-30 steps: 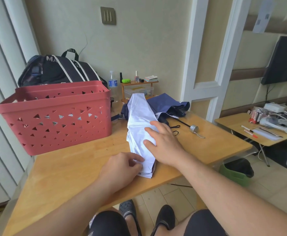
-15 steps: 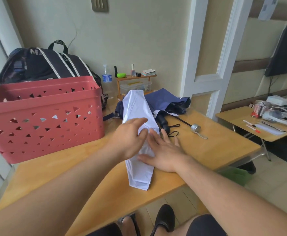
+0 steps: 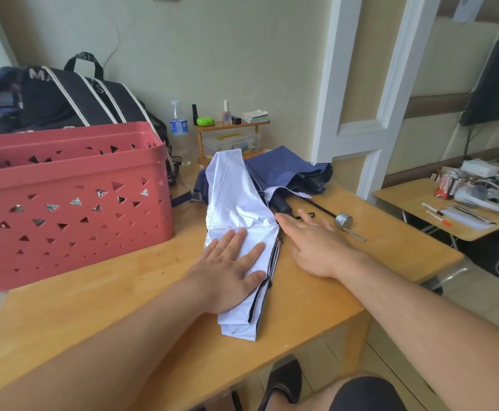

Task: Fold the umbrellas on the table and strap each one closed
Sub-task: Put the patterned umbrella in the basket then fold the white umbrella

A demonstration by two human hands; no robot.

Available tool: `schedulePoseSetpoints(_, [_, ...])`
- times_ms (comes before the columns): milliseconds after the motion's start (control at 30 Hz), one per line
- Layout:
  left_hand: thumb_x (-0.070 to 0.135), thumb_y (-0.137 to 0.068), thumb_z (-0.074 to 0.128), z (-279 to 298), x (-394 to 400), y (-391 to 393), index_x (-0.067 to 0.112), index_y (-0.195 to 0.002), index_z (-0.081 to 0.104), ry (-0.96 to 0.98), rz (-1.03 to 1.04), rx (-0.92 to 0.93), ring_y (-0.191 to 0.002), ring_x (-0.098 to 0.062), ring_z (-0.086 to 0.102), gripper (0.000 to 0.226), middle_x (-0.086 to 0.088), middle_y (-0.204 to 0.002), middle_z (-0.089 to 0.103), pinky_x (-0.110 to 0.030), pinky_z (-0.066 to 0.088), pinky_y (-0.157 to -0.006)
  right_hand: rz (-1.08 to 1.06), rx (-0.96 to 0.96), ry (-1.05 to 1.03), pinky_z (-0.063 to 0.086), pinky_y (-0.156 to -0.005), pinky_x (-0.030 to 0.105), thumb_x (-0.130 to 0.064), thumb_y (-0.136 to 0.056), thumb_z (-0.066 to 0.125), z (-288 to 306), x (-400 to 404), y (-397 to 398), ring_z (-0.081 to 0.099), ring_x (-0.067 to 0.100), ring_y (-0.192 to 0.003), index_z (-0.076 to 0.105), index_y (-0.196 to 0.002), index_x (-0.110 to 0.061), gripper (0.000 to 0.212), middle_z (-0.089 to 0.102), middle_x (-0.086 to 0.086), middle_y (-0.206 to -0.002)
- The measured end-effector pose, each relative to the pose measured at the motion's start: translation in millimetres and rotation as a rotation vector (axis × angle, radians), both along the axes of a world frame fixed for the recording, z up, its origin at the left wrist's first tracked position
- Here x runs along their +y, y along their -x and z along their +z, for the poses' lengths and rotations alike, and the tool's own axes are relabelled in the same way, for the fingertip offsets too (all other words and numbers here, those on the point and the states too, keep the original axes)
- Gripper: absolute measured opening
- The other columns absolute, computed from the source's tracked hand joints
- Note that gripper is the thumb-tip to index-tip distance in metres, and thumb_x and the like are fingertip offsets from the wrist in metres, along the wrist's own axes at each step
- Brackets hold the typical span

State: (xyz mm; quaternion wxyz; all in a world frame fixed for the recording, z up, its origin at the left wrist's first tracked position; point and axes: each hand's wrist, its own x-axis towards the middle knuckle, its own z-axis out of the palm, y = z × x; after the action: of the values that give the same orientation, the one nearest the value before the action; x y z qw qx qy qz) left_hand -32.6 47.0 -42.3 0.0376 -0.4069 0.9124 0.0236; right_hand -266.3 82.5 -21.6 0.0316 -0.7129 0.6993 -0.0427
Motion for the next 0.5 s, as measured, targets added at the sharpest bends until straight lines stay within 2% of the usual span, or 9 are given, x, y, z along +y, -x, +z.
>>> schedulePoseSetpoints(67, [0.071,-0.102,0.011,2.2,-0.2,0.9,0.046,-0.162,-0.011,-0.006,0.001,-0.021,-0.156,-0.019,-0.028,0.069,0.001,-0.17,-0.028,-0.042,-0.014,-0.127,0.006,-0.034,0.136,0.009,-0.127,0.055,-0.012,-0.103,0.034,3.7,-0.3,-6.6,0.002,0.017,-0.16,0.015,-0.165,-0.027,0.066,0.016,-0.012,-0.172])
schedulePoseSetpoints(133, [0.071,-0.102,0.012,2.9,0.0,1.6,0.045,-0.162,-0.011,-0.008,-0.001,-0.03,-0.156,-0.02,-0.028,0.07,0.0,-0.17,-0.028,-0.043,-0.014,-0.127,0.065,-0.084,0.345,0.019,-0.126,0.049,-0.009,-0.103,0.04,4.3,-0.2,-20.2,0.019,0.019,-0.158,0.034,-0.159,-0.018,0.057,0.036,-0.005,-0.166])
schedulePoseSetpoints(200, [0.071,-0.102,0.012,2.2,1.0,2.2,0.042,-0.163,-0.013,-0.001,0.002,-0.03,-0.156,-0.02,-0.028,0.072,0.0,-0.17,-0.028,-0.043,-0.014,-0.128,0.142,-0.191,0.344,0.031,-0.121,0.039,-0.013,-0.105,0.043,1.1,-0.7,-32.9,0.038,0.018,-0.149,0.046,-0.155,-0.018,0.05,0.049,-0.002,-0.157])
schedulePoseSetpoints(267, [0.071,-0.101,0.011,0.3,0.6,1.6,0.037,-0.163,-0.015,0.009,0.002,-0.036,-0.155,-0.019,-0.028,0.075,-0.001,-0.17,-0.028,-0.043,-0.014,-0.128,0.149,-0.335,0.207,0.034,-0.12,0.032,-0.018,-0.108,0.044,-11.1,-1.2,-38.9,0.041,0.012,-0.147,0.047,-0.155,-0.026,0.048,0.049,-0.006,-0.158])
schedulePoseSetpoints(333, [0.072,-0.101,0.01,-1.0,0.1,0.9,0.032,-0.163,-0.016,0.017,0.002,-0.041,-0.155,-0.019,-0.029,0.078,-0.001,-0.17,-0.028,-0.043,-0.013,-0.128,0.149,-0.378,0.16,0.026,-0.123,0.025,-0.02,-0.109,0.045,-22.0,-1.8,-37.8,0.033,0.006,-0.151,0.042,-0.158,-0.027,0.05,0.041,-0.01,-0.163])
schedulePoseSetpoints(433, [0.073,-0.099,0.007,1.4,2.9,-1.1,0.028,-0.164,-0.016,0.018,-0.014,-0.055,-0.154,-0.021,-0.031,0.082,-0.002,-0.169,-0.029,-0.044,-0.015,-0.127,0.11,-0.428,0.154,0.028,-0.123,0.027,-0.025,-0.108,0.049,-23.3,-1.7,-35.6,0.033,0.002,-0.15,0.041,-0.158,-0.035,0.052,0.039,-0.016,-0.163])
schedulePoseSetpoints(500, [0.077,-0.09,-0.004,5.2,7.8,-3.1,0.025,-0.164,-0.016,0.042,-0.044,-0.087,-0.153,-0.024,-0.033,0.092,-0.002,-0.168,-0.03,-0.044,-0.018,-0.126,0.092,-0.436,0.144,0.031,-0.122,0.028,-0.027,-0.107,0.051,-22.2,-1.1,-35.0,0.035,0.002,-0.148,0.04,-0.158,-0.038,0.053,0.039,-0.017,-0.162])
